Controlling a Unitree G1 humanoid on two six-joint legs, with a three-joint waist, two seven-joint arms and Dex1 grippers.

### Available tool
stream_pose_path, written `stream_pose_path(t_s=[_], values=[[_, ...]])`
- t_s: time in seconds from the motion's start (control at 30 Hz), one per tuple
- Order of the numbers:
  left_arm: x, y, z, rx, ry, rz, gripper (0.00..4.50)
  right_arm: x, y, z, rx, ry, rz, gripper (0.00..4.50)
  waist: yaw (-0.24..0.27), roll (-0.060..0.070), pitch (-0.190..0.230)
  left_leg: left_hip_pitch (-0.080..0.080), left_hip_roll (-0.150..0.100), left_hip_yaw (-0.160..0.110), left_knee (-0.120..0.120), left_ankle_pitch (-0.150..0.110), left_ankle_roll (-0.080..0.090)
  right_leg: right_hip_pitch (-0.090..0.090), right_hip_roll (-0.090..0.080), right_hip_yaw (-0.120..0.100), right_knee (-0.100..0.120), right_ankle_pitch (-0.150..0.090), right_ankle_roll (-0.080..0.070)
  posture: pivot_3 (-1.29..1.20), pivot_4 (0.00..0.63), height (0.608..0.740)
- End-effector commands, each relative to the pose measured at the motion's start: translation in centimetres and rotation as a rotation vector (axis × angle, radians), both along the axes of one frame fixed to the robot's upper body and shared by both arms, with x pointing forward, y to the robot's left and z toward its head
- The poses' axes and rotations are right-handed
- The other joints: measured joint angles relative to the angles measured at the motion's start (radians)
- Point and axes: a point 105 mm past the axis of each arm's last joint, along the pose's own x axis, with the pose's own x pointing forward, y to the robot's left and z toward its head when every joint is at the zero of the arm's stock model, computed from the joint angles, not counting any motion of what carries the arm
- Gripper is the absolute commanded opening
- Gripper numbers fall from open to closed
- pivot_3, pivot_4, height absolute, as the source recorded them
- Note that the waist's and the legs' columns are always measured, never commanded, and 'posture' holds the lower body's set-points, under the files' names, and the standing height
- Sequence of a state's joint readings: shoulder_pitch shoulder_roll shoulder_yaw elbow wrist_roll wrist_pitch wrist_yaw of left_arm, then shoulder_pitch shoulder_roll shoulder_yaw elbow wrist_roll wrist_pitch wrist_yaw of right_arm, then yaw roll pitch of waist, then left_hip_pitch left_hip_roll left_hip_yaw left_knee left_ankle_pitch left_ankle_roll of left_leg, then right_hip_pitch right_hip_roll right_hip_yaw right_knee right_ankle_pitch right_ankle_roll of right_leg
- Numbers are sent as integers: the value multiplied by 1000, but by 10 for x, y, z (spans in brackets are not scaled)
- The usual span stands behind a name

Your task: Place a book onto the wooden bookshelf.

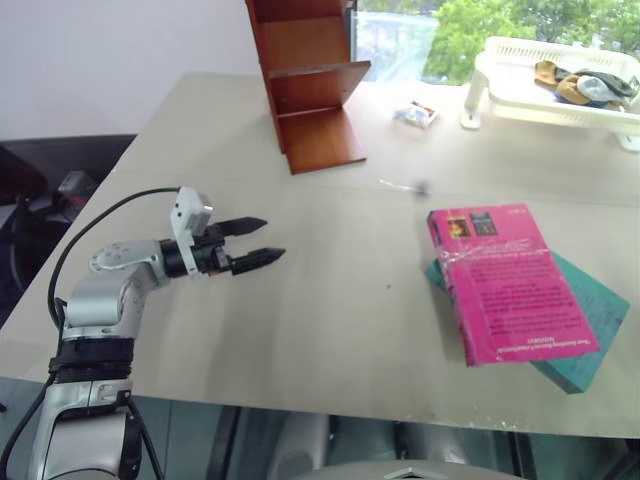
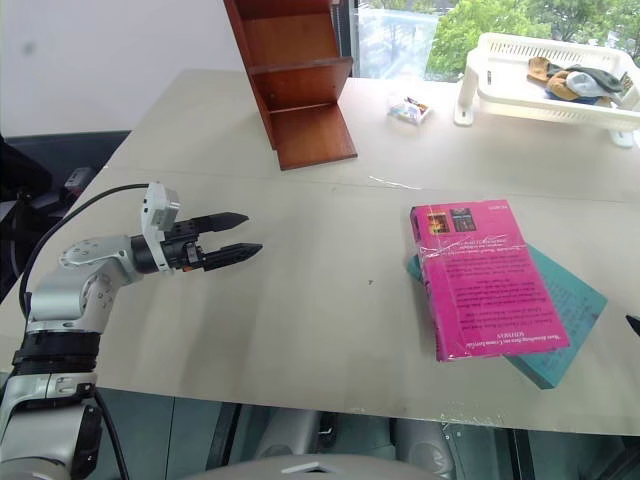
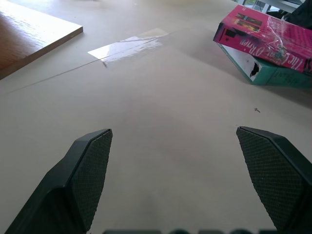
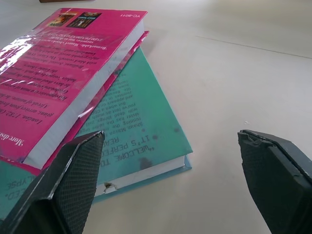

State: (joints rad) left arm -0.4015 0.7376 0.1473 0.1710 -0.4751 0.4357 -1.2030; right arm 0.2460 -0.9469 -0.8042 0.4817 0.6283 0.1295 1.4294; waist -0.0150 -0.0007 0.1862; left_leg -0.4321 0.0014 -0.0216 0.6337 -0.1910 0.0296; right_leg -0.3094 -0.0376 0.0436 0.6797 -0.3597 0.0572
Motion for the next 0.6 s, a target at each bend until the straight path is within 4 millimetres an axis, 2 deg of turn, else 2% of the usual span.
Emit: stream_pose_path(t_s=[0.03, 0.2, 0.37, 0.47, 0.6], values=[[0, 1, 10, -5, -42, -4, 4471, 1, -5, 11, -23, -35, -15, 4500, -1, 0, 0, 0, 0, 0, 0, 0, 0, 0, 0, 0, 0, 0, 0, 0, 150, 740], [-1, 0, 14, 3, -62, -14, 4471, 4, -7, 1, -51, -5, -32, 4500, 0, 0, 0, 0, 0, 0, 0, 0, 0, 0, 0, 0, 0, 0, 0, 0, 150, 740], [-5, -6, 38, 7, -128, -93, 4471, 20, -2, -19, -94, 11, -51, 4500, 0, 0, 0, 0, 0, 0, 0, 0, 0, 0, 0, 0, 0, 0, 0, 0, 150, 740], [-14, -9, 55, -25, -141, -160, 4471, 30, -2, -31, -129, 29, -84, 4500, -1, 0, 0, 0, 0, 0, 0, 0, 0, 0, 0, 0, 0, 0, 0, 0, 150, 740], [-45, -4, 61, 70, -101, -344, 4471, 40, 5, -45, -136, 37, -80, 4500, -7, 0, 0, 0, 0, 1, -1, 0, 0, -1, 2, 1, 0, 0, 0, 0, 150, 740]])
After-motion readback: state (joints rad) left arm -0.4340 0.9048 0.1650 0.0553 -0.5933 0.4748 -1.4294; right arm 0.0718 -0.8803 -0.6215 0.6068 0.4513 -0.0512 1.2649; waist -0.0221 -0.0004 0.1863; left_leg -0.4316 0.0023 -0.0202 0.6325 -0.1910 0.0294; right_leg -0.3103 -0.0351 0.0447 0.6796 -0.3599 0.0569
